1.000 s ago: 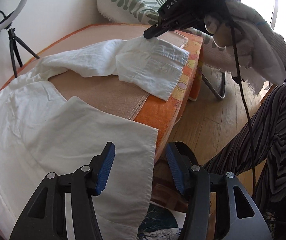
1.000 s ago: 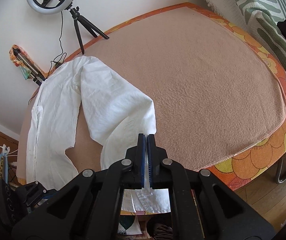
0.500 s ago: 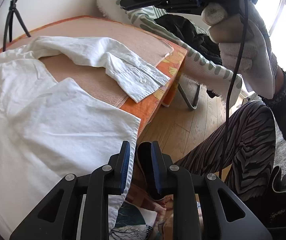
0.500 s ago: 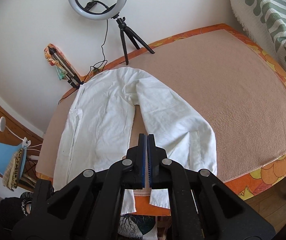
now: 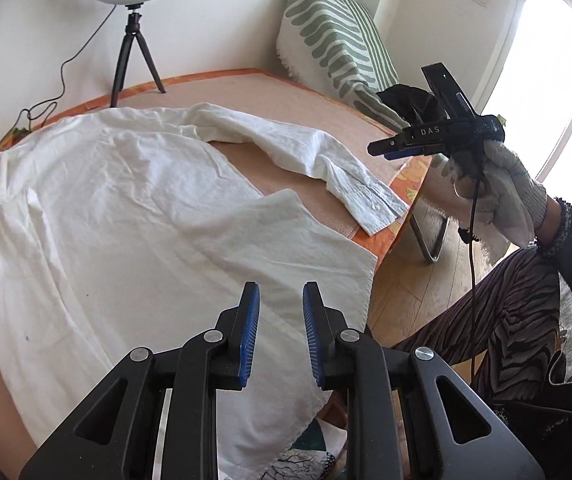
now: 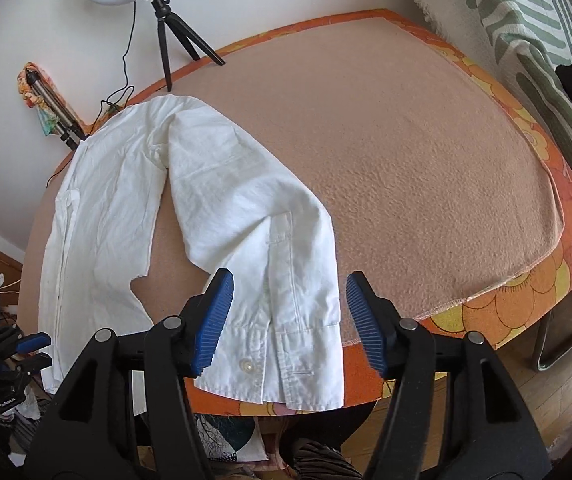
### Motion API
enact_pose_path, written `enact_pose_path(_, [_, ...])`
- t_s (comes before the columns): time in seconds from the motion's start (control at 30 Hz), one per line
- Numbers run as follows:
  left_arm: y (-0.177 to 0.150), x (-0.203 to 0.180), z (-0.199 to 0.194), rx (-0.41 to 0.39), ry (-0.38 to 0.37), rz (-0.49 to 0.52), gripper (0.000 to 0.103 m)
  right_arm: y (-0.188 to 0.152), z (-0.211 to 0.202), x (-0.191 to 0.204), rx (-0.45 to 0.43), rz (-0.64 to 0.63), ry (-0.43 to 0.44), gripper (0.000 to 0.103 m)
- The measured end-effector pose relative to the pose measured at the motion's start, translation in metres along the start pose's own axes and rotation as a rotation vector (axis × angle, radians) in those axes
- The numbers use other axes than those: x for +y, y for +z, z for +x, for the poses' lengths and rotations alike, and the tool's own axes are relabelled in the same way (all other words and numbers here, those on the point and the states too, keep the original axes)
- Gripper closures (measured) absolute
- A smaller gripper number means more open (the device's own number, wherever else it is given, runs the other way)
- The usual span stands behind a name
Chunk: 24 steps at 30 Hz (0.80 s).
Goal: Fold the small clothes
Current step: 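Grasp the other shirt side hem with the left tool while the right tool grasps the collar edge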
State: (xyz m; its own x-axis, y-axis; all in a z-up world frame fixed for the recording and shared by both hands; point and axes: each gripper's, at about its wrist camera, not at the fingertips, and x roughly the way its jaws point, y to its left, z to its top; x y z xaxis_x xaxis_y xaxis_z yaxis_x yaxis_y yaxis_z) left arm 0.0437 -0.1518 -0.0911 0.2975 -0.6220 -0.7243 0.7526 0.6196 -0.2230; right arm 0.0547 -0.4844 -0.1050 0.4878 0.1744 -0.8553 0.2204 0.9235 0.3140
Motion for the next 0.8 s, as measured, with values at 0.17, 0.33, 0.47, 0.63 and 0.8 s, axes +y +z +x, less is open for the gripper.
enact_pose_path(0.17, [0.006, 0.010, -0.007, -0.029, 0.012, -0.044, 0.082, -0.005, 0.029, -0.017, 0.072, 0.032, -0.032, 0.053])
enact_pose_path(0.33, [0.010, 0.021, -0.018, -0.063, 0.044, -0.069, 0.082, -0.010, 0.038, -0.001, 0.081, -0.048, -0.094, 0.096])
enact_pose_path(0.47, [0.008, 0.031, -0.024, -0.077, 0.049, -0.109, 0.082, -0.005, 0.032, 0.006, 0.061, -0.049, -0.099, 0.100])
enact_pose_path(0.63, [0.005, 0.043, -0.033, -0.092, 0.078, -0.139, 0.082, 0.007, -0.009, 0.042, -0.070, -0.118, -0.096, 0.100])
enact_pose_path(0.8, [0.007, 0.059, -0.042, -0.119, 0.100, -0.209, 0.082, -0.005, -0.040, 0.117, -0.136, -0.306, -0.037, 0.100])
